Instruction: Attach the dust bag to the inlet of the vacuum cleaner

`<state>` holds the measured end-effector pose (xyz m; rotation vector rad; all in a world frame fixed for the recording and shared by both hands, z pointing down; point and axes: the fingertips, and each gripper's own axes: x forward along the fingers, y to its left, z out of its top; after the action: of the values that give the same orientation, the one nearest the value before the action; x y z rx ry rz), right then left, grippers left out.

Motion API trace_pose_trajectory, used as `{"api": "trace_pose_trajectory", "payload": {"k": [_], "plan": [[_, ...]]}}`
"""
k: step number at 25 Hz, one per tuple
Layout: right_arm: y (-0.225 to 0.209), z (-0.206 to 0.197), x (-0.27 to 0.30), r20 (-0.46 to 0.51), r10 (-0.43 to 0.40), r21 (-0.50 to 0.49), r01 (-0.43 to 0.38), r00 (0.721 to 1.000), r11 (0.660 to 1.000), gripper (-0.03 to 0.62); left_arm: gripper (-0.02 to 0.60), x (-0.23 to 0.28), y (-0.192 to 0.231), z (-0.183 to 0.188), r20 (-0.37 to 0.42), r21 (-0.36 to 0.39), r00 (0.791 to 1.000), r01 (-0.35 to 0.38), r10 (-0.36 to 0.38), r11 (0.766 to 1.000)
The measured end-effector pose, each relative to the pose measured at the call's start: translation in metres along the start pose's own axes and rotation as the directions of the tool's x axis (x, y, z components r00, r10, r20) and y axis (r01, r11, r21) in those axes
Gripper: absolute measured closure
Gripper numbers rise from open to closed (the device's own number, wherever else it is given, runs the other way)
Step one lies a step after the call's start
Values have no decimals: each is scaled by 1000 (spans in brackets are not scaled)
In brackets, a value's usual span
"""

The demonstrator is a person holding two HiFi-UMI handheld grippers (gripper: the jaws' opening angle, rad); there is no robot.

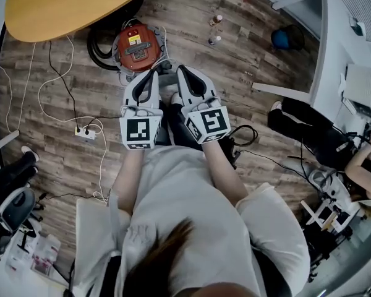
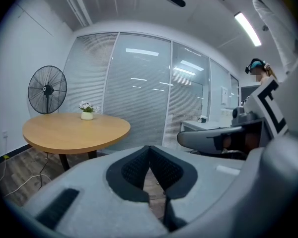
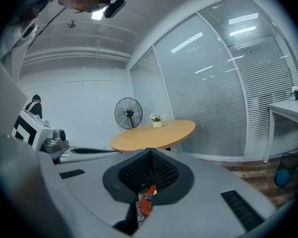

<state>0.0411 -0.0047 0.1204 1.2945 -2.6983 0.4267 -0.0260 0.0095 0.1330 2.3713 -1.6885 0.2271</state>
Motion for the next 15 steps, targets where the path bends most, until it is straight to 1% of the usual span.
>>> {"api": "trace_pose_trajectory", "payload": {"k": [3, 6, 8, 10, 12, 15], "plan": [[5, -3, 3, -8, 10, -6, -10, 1000, 1000, 591, 565, -1, -3, 1, 15, 11, 1000, 21, -21, 1000], [15, 0, 7, -23, 54, -40, -54, 998, 998, 591, 565, -3, -8, 4, 21, 43, 998, 55, -56, 998], [19, 5, 10, -28, 81, -64, -82, 996, 995, 589, 565, -4, -7, 5, 21, 54, 998, 65, -66, 996], [18, 9, 14, -26, 85, -74, -87, 996, 994, 591, 565, -3, 0, 6, 21, 50, 999, 48, -49, 998], [16, 10, 19, -20, 74, -72, -75, 997, 995, 591, 565, -3, 10, 8, 21, 36, 1000, 16, -17, 999], [22, 4, 25, -36, 66, -86, -69, 997, 994, 591, 565, -7, 20, 5, 15, 19, 1000, -16, 16, 1000]]}}
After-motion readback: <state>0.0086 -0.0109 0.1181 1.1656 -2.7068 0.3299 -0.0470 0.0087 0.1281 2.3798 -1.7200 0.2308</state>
